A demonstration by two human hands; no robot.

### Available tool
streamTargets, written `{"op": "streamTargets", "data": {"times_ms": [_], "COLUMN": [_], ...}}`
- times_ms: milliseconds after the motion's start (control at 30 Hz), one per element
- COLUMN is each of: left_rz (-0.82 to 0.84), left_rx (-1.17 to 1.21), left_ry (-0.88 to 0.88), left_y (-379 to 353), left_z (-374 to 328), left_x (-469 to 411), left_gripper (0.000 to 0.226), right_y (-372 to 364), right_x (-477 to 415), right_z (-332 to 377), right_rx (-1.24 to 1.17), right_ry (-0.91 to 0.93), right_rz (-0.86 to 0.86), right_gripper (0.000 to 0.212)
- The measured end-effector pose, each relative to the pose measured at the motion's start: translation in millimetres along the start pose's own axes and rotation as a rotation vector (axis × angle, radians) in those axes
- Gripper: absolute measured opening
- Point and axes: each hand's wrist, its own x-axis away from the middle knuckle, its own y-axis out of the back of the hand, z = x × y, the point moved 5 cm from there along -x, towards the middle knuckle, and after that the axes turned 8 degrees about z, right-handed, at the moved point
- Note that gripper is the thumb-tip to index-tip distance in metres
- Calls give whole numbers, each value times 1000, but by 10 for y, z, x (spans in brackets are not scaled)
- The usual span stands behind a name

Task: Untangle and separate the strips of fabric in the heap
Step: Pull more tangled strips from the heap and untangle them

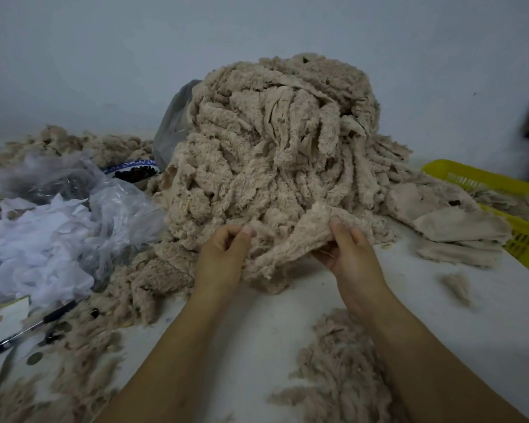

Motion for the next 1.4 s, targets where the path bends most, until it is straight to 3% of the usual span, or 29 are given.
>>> {"op": "streamTargets", "data": {"times_ms": [100, 167, 267, 333, 367, 433, 500, 567, 633, 733, 833, 933, 1033, 1133, 1167, 1200, 1400], "left_rz": [-49, 84, 363, 410, 385, 201, 21, 68, 153, 197, 210, 269, 360, 408, 407, 404, 241], "left_rx": [-83, -209, -547, -643, -588, -332, 128, 663, 931, 1048, 1111, 1082, 999, 869, 839, 830, 1078], "left_ry": [-102, -147, -148, -205, -229, -139, 52, 186, 267, 248, 198, 177, 182, 199, 215, 233, 333], "left_y": [12, -81, -274, -366, -376, -252, -48, -46, -85, -70, -56, -135, -266, -389, -422, -448, -319], "left_z": [-89, -137, -117, -130, -162, -177, -89, -20, 15, 11, -18, -35, -74, -92, -81, -72, -8], "left_x": [36, 90, 178, 220, 222, 177, 110, 65, 66, 37, 18, 39, 113, 212, 235, 243, 137], "left_gripper": [26, 27, 59, 54, 41, 30, 24, 23, 43, 38, 29, 21, 18, 32, 36, 37, 31], "right_y": [11, 26, 47, 14, 20, 88, 167, 169, 81, 13, 7, -22, -261, -557, -581, -579, -247], "right_x": [-3, 3, 25, 57, 64, 59, 76, 80, 102, 93, 82, 144, 241, 327, 329, 326, 174], "right_z": [5, 16, 59, 71, 86, 142, 175, 190, 174, 133, 136, 216, 236, 39, -26, -48, -63], "right_rx": [-21, 0, 19, 33, 44, 59, 73, 107, 157, 305, 556, 657, 701, 860, 887, 899, 704], "right_ry": [5, -17, 18, 21, 15, 14, 15, 44, 76, 88, 147, 262, 334, 251, 242, 212, -21], "right_rz": [-64, -94, -91, -69, -91, -167, -256, -251, -180, -158, -177, -192, 65, 354, 409, 417, 206], "right_gripper": [21, 42, 56, 72, 74, 45, 31, 30, 45, 46, 30, 25, 28, 7, 27, 39, 24]}}
